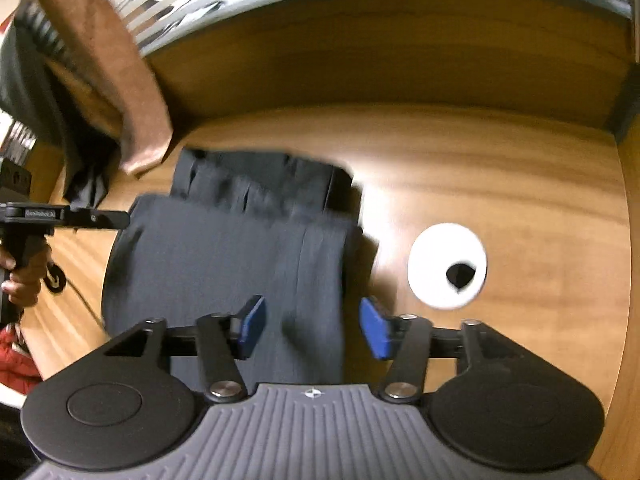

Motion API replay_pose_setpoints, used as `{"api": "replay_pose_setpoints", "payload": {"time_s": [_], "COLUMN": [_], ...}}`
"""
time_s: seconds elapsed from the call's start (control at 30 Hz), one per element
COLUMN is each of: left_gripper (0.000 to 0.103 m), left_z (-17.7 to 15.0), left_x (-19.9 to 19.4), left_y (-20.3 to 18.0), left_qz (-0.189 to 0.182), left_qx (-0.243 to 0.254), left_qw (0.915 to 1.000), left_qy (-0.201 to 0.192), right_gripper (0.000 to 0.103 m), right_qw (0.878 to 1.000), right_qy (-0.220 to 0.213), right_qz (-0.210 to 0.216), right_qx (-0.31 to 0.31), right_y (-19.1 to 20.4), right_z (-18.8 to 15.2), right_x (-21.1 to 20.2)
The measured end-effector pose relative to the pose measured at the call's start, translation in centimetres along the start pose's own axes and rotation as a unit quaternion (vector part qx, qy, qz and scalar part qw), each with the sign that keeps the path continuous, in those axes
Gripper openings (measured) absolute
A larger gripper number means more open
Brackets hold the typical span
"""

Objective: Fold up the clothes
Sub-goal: 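Lift the folded edge with both grippers and fold it over toward the waistband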

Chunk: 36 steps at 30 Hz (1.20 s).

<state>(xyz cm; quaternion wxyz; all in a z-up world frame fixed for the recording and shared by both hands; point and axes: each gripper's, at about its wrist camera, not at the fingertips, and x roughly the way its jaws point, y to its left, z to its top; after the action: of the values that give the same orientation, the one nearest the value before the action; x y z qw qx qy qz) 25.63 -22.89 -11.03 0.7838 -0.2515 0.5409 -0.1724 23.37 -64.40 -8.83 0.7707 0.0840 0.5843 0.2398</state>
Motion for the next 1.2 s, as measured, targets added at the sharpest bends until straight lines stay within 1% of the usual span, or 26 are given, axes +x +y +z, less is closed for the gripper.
{"api": "replay_pose_setpoints", "payload": {"time_s": [0.03,0.07,0.1,0.13,0.17,0.2,0.23,0.4,0.47,0.53,0.63,0.7,0.77,0.8,0.83,0.87,0.9,0.93,0.97,1.0,1.03,1.13,1.2], "left_gripper": [0.048,0.047,0.041,0.029,0.024,0.017,0.015,0.014,0.014,0.014,0.015,0.016,0.02,0.023,0.025,0.026,0.027,0.026,0.025,0.015,0.009,0.006,0.006], "left_z": [-0.7,-1.4,-2.0,-2.5,-2.8,-3.1,-2.9,-1.7,-1.2,0.0,1.8,2.9,3.7,4.0,4.4,4.7,5.0,5.3,5.5,5.7,5.8,6.3,6.6], "left_x": [0.2,0.5,0.7,0.8,0.8,0.7,0.6,-0.1,-0.4,0.0,0.6,0.9,1.1,1.2,1.2,1.3,1.4,1.6,1.4,1.1,0.9,0.1,-0.4], "left_y": [-0.2,-0.4,-0.5,-0.6,-0.8,-0.9,-1.1,-1.9,-2.2,-2.2,-1.7,-1.5,-1.0,-0.7,-0.4,0.1,0.6,1.1,1.0,0.7,0.5,-0.3,-0.8], "left_qz": [0.006,0.013,0.015,0.016,0.017,0.019,0.021,0.03,0.034,0.036,0.036,0.034,0.029,0.027,0.024,0.02,0.014,0.009,0.007,0.004,0.002,-0.004,-0.009], "left_qx": [0.004,0.007,0.011,0.015,0.018,0.022,0.023,0.03,0.033,0.031,0.024,0.02,0.014,0.009,0.003,-0.011,-0.026,-0.041,-0.04,-0.037,-0.033,-0.023,-0.016], "left_qw": [1.0,0.9999,0.9998,0.9998,0.9996,0.9994,0.9991,0.9969,0.9956,0.9949,0.9952,0.9958,0.9962,0.996,0.9957,0.9955,0.9951,0.9944,0.9939,0.9935,0.993,0.9911,0.9896], "left_qy": [0.004,0.009,0.004,-0.002,-0.011,-0.021,-0.028,-0.066,-0.081,-0.09,-0.088,-0.083,-0.081,-0.085,-0.089,-0.092,-0.094,-0.097,-0.102,-0.108,-0.114,-0.131,-0.142], "right_gripper": [0.063,0.059,0.052,0.022,0.003,0.001,0.001,0.001,0.001,0.001,0.001,0.002,0.007,0.012,0.027,0.03,0.03,0.028,0.019,0.011,0.001,0.001,0.001], "right_qw": [1.0,1.0,1.0,1.0,1.0,1.0,1.0,0.997,0.995,0.993,0.991,0.991,0.992,0.993,0.994,0.995,0.995,0.996,0.996,0.997,0.997,0.996,0.993], "right_qy": [0.004,0.009,0.011,0.012,0.013,0.007,-0.004,-0.062,-0.073,-0.082,-0.091,-0.084,-0.078,-0.075,-0.073,-0.07,-0.067,-0.064,-0.061,-0.058,-0.058,-0.075,-0.099], "right_qz": [-0.004,-0.009,-0.01,-0.01,-0.011,-0.013,-0.019,-0.044,-0.061,-0.074,-0.092,-0.097,-0.087,-0.081,-0.076,-0.07,-0.064,-0.059,-0.057,-0.055,-0.057,-0.056,-0.058], "right_qx": [-0.003,-0.005,-0.002,0.0,0.003,0.009,0.008,-0.014,-0.023,-0.031,-0.041,-0.043,-0.039,-0.037,-0.036,-0.034,-0.032,-0.03,-0.025,-0.02,-0.016,-0.007,-0.005], "right_y": [0.2,0.5,0.6,0.7,0.9,1.0,1.3,3.1,3.3,3.3,3.1,2.7,2.0,1.7,1.4,1.0,0.7,0.4,0.1,-0.2,-0.3,0.0,0.5], "right_z": [-0.9,-1.8,-2.4,-3.0,-3.6,-4.1,-4.3,-3.7,-2.7,-1.4,0.5,1.9,2.9,3.4,3.9,4.4,4.9,5.4,5.7,5.9,6.0,6.0,6.0], "right_x": [0.1,0.5,0.8,1.1,1.5,1.4,1.1,-1.5,-1.9,-1.9,-1.3,-0.5,0.1,0.4,0.7,1.0,1.3,1.6,2.0,2.3,2.7,2.6,1.2]}}
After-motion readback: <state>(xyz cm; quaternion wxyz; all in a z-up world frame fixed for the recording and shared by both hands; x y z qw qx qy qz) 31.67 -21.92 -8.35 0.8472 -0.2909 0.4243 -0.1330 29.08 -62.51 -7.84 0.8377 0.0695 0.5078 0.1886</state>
